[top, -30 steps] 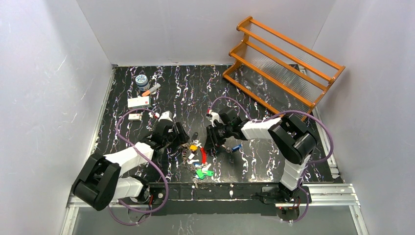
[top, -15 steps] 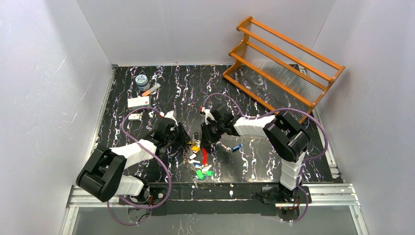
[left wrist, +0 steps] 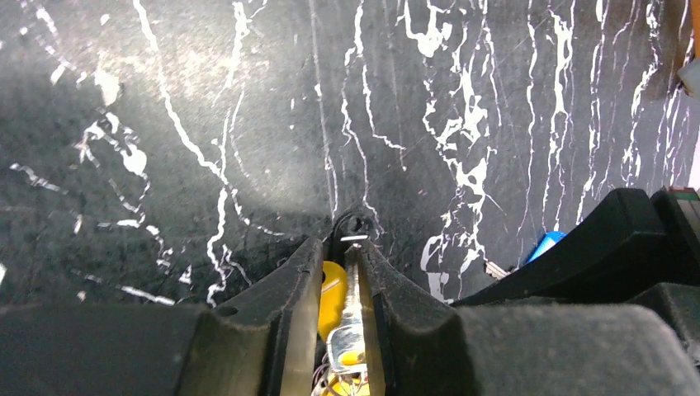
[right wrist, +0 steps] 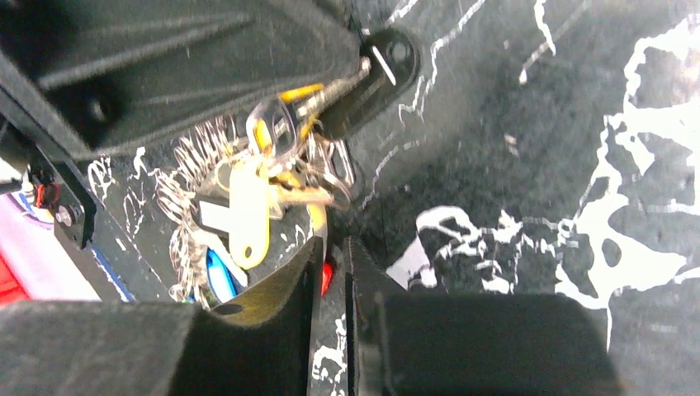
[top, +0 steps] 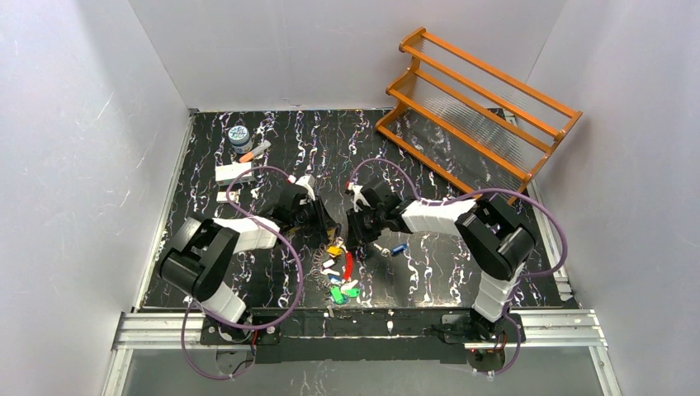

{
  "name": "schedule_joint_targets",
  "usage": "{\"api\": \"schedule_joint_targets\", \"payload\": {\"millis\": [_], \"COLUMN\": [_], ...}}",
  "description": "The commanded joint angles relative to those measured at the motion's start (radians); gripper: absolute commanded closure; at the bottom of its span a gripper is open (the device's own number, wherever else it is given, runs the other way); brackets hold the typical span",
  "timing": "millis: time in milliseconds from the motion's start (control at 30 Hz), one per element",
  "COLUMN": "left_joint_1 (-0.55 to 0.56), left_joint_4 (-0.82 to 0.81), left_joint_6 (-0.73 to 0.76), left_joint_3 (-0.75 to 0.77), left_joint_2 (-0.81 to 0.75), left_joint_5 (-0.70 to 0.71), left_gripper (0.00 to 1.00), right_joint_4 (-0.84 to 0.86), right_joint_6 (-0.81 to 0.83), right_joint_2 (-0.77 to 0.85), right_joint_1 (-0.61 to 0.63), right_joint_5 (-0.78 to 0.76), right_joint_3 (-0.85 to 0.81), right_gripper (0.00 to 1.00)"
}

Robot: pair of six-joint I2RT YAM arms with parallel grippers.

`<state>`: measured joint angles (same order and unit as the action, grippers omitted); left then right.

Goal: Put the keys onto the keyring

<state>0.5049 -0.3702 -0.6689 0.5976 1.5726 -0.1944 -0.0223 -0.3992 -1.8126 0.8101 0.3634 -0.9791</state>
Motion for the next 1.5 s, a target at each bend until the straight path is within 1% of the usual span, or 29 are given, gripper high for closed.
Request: {"api": "schedule_joint_targets", "payload": {"millis": [0,167,267,400,500,600,733,900,1033,1200,1333,1467], "left_joint_1": [0.001,0.001,0.001,0.002,0.002,0.001,0.002,0.001,0.001,0.001,0.002,0.001], "left_joint_4": [0.034,0.072,0.121,0.185,0.226,0.267,0.318,0.358,0.333,0.242,0.16,0.091], "left_joint_6": [0.053,0.113,0.155,0.178,0.156,0.122,0.072,0.038,0.022,0.014,0.008,0.017], "left_joint_3": [0.009,0.008,-0.003,-0.042,-0.091,-0.145,-0.207,-0.256,-0.283,-0.3,-0.293,-0.269], "left_joint_2": [0.031,-0.056,-0.133,-0.254,-0.342,-0.43,-0.518,-0.592,-0.584,-0.512,-0.44,-0.37], "left_joint_5": [-0.032,0.028,0.092,0.17,0.214,0.221,0.195,0.118,0.079,0.028,0.005,0.0], "left_gripper": [0.77,0.68,0.6,0.51,0.44,0.42,0.42,0.46,0.51,0.55,0.62,0.69], "right_joint_4": [-0.095,-0.102,-0.072,-0.035,-0.021,-0.021,-0.011,-0.004,0.006,0.014,0.028,0.054], "right_joint_6": [-0.018,0.021,0.062,0.091,0.104,0.104,0.086,0.055,0.037,0.017,0.001,-0.006], "right_joint_2": [0.068,0.15,0.207,0.257,0.252,0.226,0.188,0.15,0.12,0.081,0.046,0.035], "right_joint_1": [-0.01,-0.022,-0.024,-0.028,-0.027,-0.028,-0.028,-0.029,-0.027,-0.028,-0.027,-0.028], "right_joint_5": [-0.062,-0.12,-0.133,-0.139,-0.117,-0.077,-0.001,0.068,0.104,0.143,0.175,0.186], "right_joint_3": [0.053,0.059,0.07,0.082,0.077,0.065,0.062,0.081,0.093,0.095,0.098,0.109], "right_gripper": [0.74,0.53,0.43,0.37,0.37,0.37,0.4,0.46,0.51,0.56,0.61,0.63]}}
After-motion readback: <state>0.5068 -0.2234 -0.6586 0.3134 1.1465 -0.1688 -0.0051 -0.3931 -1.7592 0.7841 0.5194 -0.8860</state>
